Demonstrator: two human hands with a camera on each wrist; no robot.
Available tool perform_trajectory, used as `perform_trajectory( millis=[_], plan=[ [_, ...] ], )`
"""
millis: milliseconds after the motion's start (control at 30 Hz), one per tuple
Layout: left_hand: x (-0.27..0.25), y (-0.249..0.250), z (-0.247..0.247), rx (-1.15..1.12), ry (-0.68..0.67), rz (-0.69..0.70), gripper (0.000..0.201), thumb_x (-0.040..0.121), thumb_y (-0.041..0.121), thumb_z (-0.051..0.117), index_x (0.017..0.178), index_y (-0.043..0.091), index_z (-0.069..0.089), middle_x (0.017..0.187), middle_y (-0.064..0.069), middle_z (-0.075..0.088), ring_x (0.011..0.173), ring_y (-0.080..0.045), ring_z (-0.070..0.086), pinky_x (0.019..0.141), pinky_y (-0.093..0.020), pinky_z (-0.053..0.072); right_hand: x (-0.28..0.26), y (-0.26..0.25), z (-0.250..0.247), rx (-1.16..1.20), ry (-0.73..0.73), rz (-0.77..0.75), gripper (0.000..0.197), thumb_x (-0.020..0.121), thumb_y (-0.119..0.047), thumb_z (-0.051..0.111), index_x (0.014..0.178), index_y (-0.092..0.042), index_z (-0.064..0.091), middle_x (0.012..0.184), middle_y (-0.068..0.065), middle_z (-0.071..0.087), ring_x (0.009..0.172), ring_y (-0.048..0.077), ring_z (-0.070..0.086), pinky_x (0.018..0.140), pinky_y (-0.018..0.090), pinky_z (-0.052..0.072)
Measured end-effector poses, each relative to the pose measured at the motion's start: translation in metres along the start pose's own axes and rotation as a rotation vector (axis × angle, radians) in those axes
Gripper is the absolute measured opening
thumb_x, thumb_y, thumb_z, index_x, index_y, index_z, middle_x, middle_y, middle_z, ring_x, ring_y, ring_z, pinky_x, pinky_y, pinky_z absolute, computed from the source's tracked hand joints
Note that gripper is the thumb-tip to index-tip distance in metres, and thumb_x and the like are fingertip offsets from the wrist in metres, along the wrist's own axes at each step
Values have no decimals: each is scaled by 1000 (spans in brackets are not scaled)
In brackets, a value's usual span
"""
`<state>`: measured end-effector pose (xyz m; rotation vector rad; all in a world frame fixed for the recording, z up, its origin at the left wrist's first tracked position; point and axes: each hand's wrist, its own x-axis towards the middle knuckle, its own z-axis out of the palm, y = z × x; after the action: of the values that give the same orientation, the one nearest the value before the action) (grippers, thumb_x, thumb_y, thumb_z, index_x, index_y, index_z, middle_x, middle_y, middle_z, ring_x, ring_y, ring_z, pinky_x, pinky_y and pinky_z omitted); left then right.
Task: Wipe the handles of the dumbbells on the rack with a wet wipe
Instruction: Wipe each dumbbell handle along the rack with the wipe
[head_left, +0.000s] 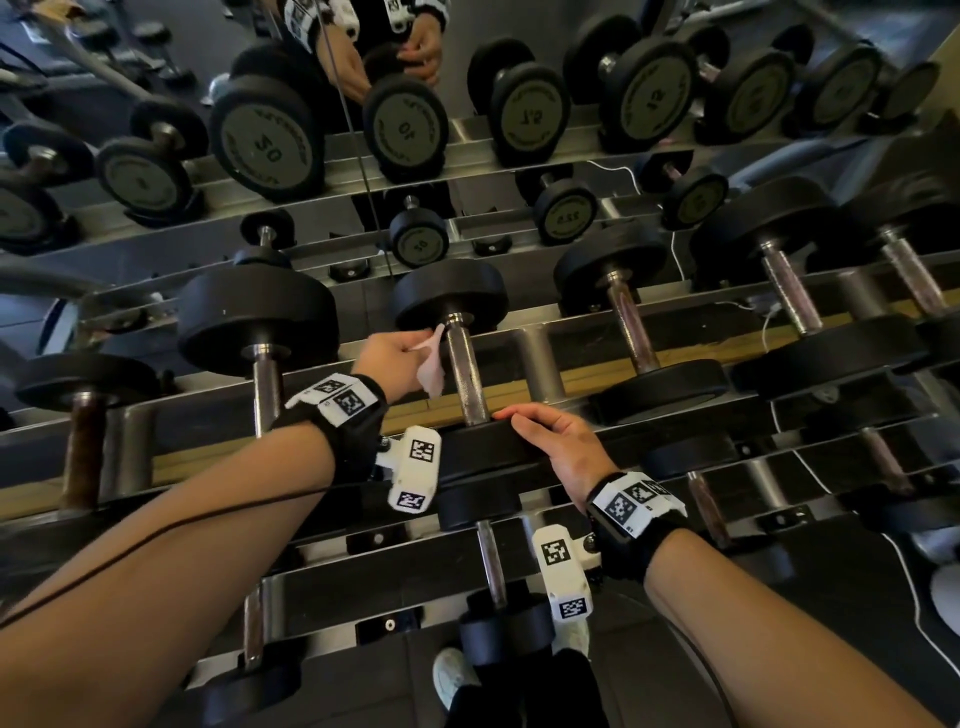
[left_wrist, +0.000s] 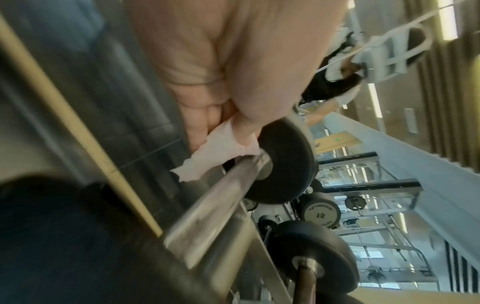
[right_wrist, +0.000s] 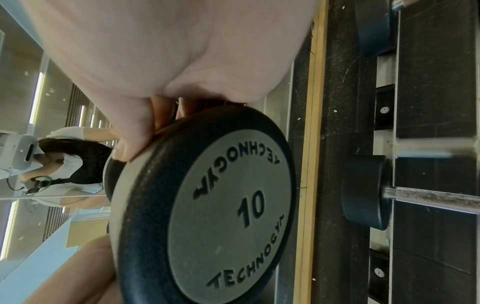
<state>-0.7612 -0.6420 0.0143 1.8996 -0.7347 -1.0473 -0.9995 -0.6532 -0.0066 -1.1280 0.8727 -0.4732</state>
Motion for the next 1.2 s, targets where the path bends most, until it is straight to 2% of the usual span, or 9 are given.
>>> perform_trajectory(
  millis=[100, 300, 467, 600, 700, 800, 867, 967, 1200],
  plan=[
    [-5, -12, 21, -100, -50, -90, 26, 101, 6, 49, 114, 17, 69, 112, -16, 70, 102, -28, 68, 97, -50, 53, 1, 3, 0, -33, 30, -20, 16, 94, -27, 61, 94, -33, 76, 103, -2, 73, 106, 28, 66, 90, 48, 57],
    [-25, -26, 23, -166, -88, -124, 34, 101, 4, 46, 130, 13, 63, 100, -5, 73, 91, -18, 69, 83, -33, 56, 2, 6, 4, -37, 71, -41, 17, 94, -27, 61, 91, -33, 77, 101, -3, 73, 106, 29, 65, 90, 46, 56],
    [-49, -19, 18, 47, -117, -44, 34, 101, 9, 49, 128, 18, 65, 116, -7, 71, 110, -22, 64, 106, -43, 46, 1, 5, 6, -19, 81, -54, 17, 94, -24, 62, 90, -30, 78, 99, 0, 74, 102, 26, 67, 87, 43, 58],
    [-69, -2, 9, 250, -110, 65, 37, 100, 6, 47, 134, 12, 60, 125, -13, 65, 115, -27, 59, 104, -42, 46, -4, 2, 8, -124, 87, -80, 19, 97, -25, 59, 93, -32, 76, 106, 8, 72, 104, 29, 65, 85, 41, 58],
    [-94, 1, -4, 76, 27, 98, 32, 97, 3, 52, 128, 7, 56, 127, -17, 60, 114, -31, 59, 98, -46, 51, -9, -5, 9, -284, 80, -119, 20, 99, -25, 56, 97, -33, 74, 104, 0, 71, 103, 23, 64, 81, 27, 55],
    [-134, -12, -21, -329, 159, 31, 17, 100, 7, 48, 112, 16, 58, 124, -17, 58, 111, -31, 61, 80, -43, 58, -13, -14, 15, -466, 117, -141, 21, 100, -27, 53, 114, -26, 69, 113, 0, 67, 110, 18, 60, 78, 15, 45],
    [-164, -25, -37, -555, 203, 18, 17, 102, 10, 47, 107, 19, 60, 120, -14, 62, 109, -30, 63, 69, -34, 59, -20, -21, 34, -545, 96, -199, 25, 101, -27, 52, 122, -24, 65, 126, 3, 63, 121, 19, 55, 97, 24, 44],
    [-206, -43, -65, -672, 307, 66, 16, 101, 11, 50, 107, 19, 63, 115, -11, 65, 105, -27, 65, 66, -29, 58, -31, -34, 83, -670, -20, -334, 27, 100, -29, 52, 125, -26, 63, 141, -1, 56, 140, 17, 39, 120, 44, 21],
    [-289, -92, -122, -844, 394, 107, 18, 98, 10, 55, 114, 12, 64, 111, -12, 68, 100, -26, 68, 72, -34, 60, -68, -24, 207, -527, -432, -315, 33, 94, -38, 61, 126, -30, 61, 130, -8, 60, 125, 10, 52, 112, 43, 39]
  ],
)
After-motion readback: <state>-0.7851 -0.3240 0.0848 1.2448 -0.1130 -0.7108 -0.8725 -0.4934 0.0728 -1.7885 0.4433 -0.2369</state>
